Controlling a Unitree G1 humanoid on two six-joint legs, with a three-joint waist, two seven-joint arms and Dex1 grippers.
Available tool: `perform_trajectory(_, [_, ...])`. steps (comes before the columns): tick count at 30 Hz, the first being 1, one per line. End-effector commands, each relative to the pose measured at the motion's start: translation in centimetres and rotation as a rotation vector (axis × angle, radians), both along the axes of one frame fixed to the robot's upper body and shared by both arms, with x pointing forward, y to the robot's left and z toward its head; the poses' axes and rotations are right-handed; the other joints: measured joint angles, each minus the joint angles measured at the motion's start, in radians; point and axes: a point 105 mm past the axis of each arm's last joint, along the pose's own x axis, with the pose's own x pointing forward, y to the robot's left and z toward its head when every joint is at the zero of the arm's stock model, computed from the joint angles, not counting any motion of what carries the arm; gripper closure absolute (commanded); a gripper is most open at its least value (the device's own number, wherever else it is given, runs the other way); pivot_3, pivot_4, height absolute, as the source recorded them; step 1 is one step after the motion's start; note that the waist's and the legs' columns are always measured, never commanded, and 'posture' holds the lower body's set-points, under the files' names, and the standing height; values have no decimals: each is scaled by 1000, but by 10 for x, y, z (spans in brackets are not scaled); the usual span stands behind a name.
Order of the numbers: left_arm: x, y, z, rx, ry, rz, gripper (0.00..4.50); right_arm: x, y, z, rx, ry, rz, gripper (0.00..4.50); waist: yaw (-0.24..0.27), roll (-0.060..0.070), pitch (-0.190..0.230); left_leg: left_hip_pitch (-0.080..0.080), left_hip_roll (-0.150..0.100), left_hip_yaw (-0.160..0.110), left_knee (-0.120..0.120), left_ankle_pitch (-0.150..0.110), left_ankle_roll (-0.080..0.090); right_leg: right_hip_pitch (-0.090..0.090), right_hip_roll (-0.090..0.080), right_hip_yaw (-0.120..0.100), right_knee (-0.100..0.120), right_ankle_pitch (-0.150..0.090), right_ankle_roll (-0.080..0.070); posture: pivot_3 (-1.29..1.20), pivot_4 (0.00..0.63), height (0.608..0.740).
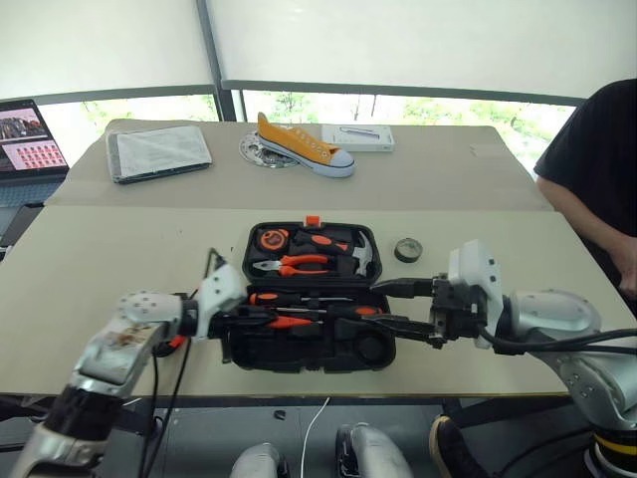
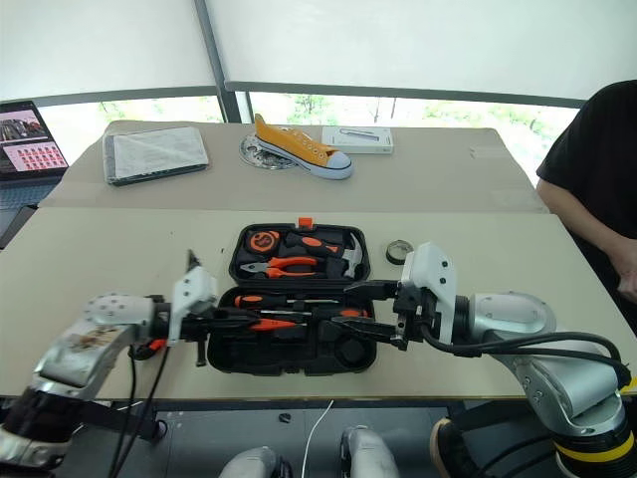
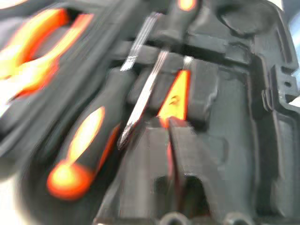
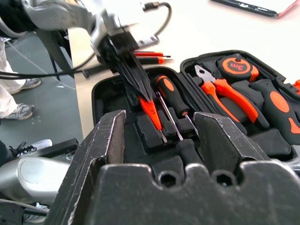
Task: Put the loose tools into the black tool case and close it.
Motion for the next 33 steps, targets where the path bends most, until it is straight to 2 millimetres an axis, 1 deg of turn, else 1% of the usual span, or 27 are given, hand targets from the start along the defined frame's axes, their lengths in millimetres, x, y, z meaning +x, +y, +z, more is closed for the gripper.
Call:
perform_trajectory(1, [-19, 39, 28, -44, -56, 235, 2777, 1, 8, 10, 18, -24, 98, 1206, -7, 0, 0, 0, 0, 0, 0, 0, 0, 0, 0, 0, 0, 0, 0, 0, 150, 733])
perform_trajectory(2, [-27, 53, 27, -39, -51, 306, 2337, 2, 10, 11, 23, -17, 131, 1206, -9, 0, 0, 1, 0, 1, 0, 0, 0, 0, 0, 1, 0, 0, 0, 0, 150, 733])
perform_trajectory(3, [-36, 64, 25, -25, -45, 367, 2004, 2, 13, 12, 24, -14, 161, 1206, -10, 0, 0, 1, 1, 1, -1, 0, 0, 0, 0, 2, 0, 0, 0, 0, 150, 733])
perform_trajectory(6, [-71, 106, 12, 38, -5, 575, 975, 7, 21, 14, 20, -27, 238, 1206, -4, 0, 0, 1, 1, 2, -1, 0, 0, -2, 0, 1, -1, -1, -1, 0, 150, 733])
perform_trajectory(7, [-81, 119, 7, 56, 13, 639, 546, 9, 23, 14, 19, -31, 254, 1206, -4, 0, 0, 0, 0, 2, -1, 0, 0, -2, 0, 0, 0, -1, -2, 0, 150, 733])
perform_trajectory(9, [-100, 139, -3, 90, 48, 733, 56, 12, 28, 15, 20, -32, 286, 1206, -1, 0, 0, -1, 1, 3, -2, -1, -1, -3, 0, 0, 0, -1, -2, 0, 150, 733])
perform_trajectory(11, [-110, 147, -11, 118, 80, 763, 13, 13, 31, 14, 19, -28, 310, 1206, 6, 0, 0, -2, 1, 4, -2, -1, -1, -5, -1, -1, 0, -1, -3, 0, 150, 733])
perform_trajectory(13, [-111, 147, -15, 132, 98, 762, 0, 13, 33, 13, 15, -27, 324, 1206, 24, 1, 1, -2, 0, 3, -2, -1, -1, -5, -1, -1, 0, -2, -4, 0, 150, 733])
perform_trajectory(14, [-109, 147, -15, 132, 98, 755, 0, 13, 33, 13, 13, -28, 327, 1206, 28, 1, 1, -2, 0, 3, -2, -1, -2, -6, -1, -2, 0, -4, -8, 0, 150, 733])
perform_trajectory(16, [-98, 142, -14, 132, 99, 729, 0, 12, 32, 13, 11, -29, 328, 1206, 34, 1, 1, -3, 0, 3, -2, -4, -7, -6, -2, -2, 0, -5, -9, 0, 150, 733])
perform_trajectory(18, [-82, 134, -14, 138, 107, 671, 0, 11, 30, 13, 7, -28, 320, 1206, 36, 1, 0, -2, 0, 2, -1, -4, -7, -6, -2, -1, 1, -4, -10, 0, 150, 733])
perform_trajectory(20, [-68, 127, -15, 142, 134, 629, 0, 9, 29, 12, 3, -31, 310, 1206, 38, 1, 0, -2, 0, 2, -1, -4, -9, -5, -2, -2, 2, -1, -5, 0, 150, 733])
perform_trajectory(22, [-52, 121, -19, 159, 157, 600, 0, 7, 28, 13, 2, -40, 296, 1206, 30, 1, 0, -2, 0, 3, -2, -3, -9, -6, -1, -1, 2, 2, -5, 0, 150, 733])
perform_trajectory(24, [-40, 116, -25, 185, 178, 569, 0, 5, 28, 13, 1, -51, 280, 1206, 22, 1, 0, -2, 0, 3, -2, -3, -9, -6, -1, -1, 2, 2, -5, 0, 150, 733])
perform_trajectory(26, [-34, 112, -31, 205, 200, 546, 0, 4, 27, 13, 1, -58, 268, 1206, 12, 1, 0, -2, 0, 4, -3, -1, -8, -7, 0, -1, 3, 5, -12, 0, 150, 733])
perform_trajectory(29, [-25, 110, -46, 238, 246, 526, 0, 2, 27, 12, 0, -67, 247, 1206, 5, 1, 0, -1, 1, 6, -3, -1, -8, -8, 1, -2, 4, 4, -13, 0, 150, 733])
perform_trajectory(31, [-23, 109, -55, 252, 272, 514, 0, 1, 27, 12, 1, -70, 236, 1206, 8, 4, -1, -1, 1, 6, -4, -1, -8, -8, 1, -4, 4, 4, -14, 0, 150, 733])
perform_trajectory(32, [-21, 109, -58, 256, 274, 515, 258, 0, 26, 12, 0, -72, 229, 1206, 10, 7, -2, -1, 1, 6, -4, -1, -9, -8, 1, -5, 4, 3, -15, 0, 150, 733])
perform_trajectory(33, [-20, 110, -59, 255, 278, 519, 413, 0, 26, 12, -1, -73, 223, 1206, 14, 9, -3, -1, 1, 6, -4, -1, -9, -8, 1, -5, 4, 3, -15, 0, 150, 733])
